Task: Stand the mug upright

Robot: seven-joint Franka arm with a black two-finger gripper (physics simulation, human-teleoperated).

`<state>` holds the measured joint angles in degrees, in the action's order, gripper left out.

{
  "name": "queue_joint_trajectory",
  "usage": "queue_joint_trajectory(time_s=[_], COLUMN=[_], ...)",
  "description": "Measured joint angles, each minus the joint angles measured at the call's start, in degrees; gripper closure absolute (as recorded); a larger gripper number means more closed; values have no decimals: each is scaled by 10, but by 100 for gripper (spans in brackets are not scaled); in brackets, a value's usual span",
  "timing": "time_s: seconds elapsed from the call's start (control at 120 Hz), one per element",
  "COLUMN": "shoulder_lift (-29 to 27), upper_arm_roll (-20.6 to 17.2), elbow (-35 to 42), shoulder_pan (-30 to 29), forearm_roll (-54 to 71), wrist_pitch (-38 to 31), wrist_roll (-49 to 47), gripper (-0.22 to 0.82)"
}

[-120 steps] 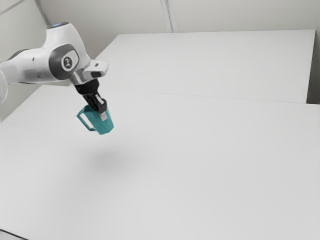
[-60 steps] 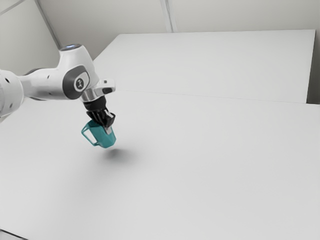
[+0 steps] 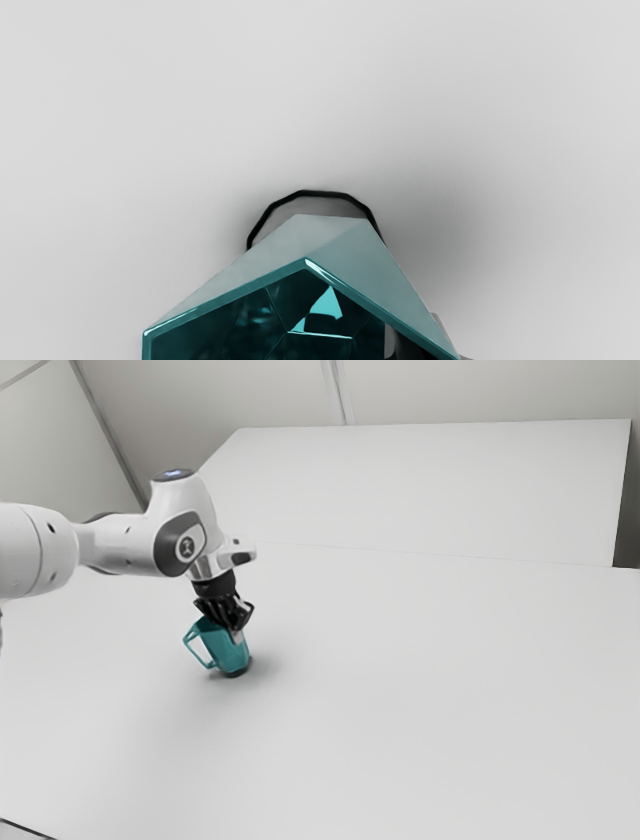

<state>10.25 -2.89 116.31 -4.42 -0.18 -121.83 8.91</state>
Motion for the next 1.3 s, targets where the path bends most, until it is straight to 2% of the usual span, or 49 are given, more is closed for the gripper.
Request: queue_joint_trajectory(time_s=[0.1, 0.15, 0.358, 0.45, 0.558, 0.742, 0.983, 1.108, 1.3], shoulder_lift=[9, 12, 0, -17, -40, -45, -4, 1, -3], upper_arm_roll=[-1, -3, -8, -10, -11, -11, -9, -10, -9], elbow=[-3, -4, -4, -4, -28, -130, -308, -346, -354], shoulder_pan=[0, 0, 0, 0, 1, 0, 0, 0, 0], forearm_roll=[0, 0, -3, -4, -6, -8, -6, -4, -4], wrist_pitch=[-3, -5, -5, 1, 27, 107, 215, 261, 301], wrist_roll=[-8, -11, -20, -21, -22, -24, -25, -26, -22], gripper=[78, 75, 33, 21, 13, 5, 2, 1, 0])
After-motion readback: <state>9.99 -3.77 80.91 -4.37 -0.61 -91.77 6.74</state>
